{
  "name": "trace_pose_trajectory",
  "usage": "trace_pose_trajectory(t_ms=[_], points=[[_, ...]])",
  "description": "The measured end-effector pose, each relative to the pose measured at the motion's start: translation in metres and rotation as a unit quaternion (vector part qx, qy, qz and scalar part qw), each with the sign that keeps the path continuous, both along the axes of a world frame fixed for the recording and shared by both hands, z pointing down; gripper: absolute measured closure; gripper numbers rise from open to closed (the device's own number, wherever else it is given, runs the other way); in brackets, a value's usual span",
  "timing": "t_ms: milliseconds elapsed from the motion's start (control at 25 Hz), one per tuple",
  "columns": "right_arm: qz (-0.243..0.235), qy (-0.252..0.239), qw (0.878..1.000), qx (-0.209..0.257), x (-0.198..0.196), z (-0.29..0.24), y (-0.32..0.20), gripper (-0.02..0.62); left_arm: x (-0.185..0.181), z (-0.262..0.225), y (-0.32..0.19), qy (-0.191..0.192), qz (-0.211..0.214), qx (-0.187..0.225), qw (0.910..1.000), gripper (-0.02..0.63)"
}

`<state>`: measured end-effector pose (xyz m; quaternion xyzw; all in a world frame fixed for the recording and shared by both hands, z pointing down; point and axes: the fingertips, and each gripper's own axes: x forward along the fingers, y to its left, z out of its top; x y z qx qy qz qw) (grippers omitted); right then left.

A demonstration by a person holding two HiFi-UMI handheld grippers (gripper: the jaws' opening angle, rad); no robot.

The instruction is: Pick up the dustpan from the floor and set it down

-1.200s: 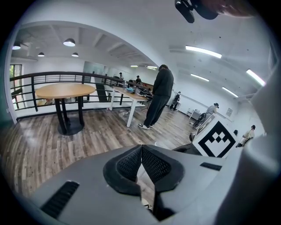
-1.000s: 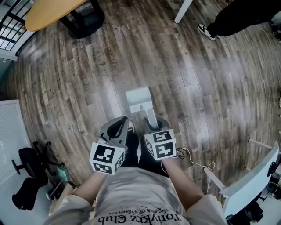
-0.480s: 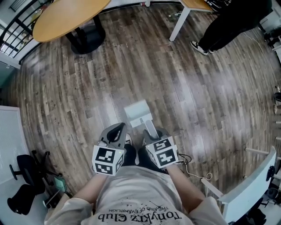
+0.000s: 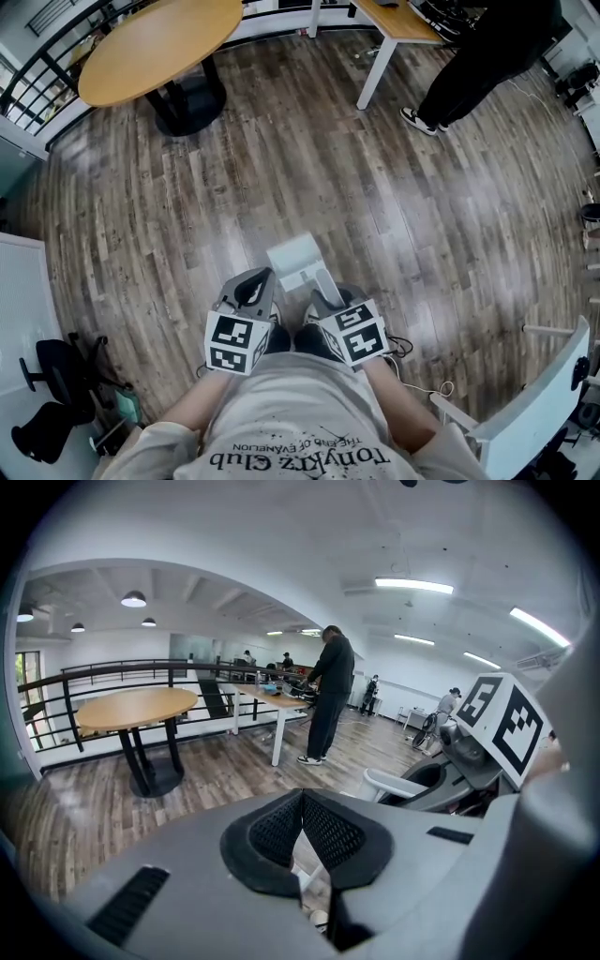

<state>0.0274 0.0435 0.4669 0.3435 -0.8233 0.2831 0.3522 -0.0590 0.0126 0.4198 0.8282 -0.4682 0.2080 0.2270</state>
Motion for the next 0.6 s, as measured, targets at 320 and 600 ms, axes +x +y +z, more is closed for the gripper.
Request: trace_pose_trajectory(t_ms=[320,600], points=[[0.011,-0.007,1.000,0.004,0.005,-0.004,0.004,0.526,0.006,-0.007,0.007,0.017,-0.001,0.007,0.9998,0.583],[0.009,-0.010,1.000,0.008,0.005,-0.005,0.004,0.526,0.007,-0.011,0.008,0.020,-0.009,0.004,0.9997,0.583]])
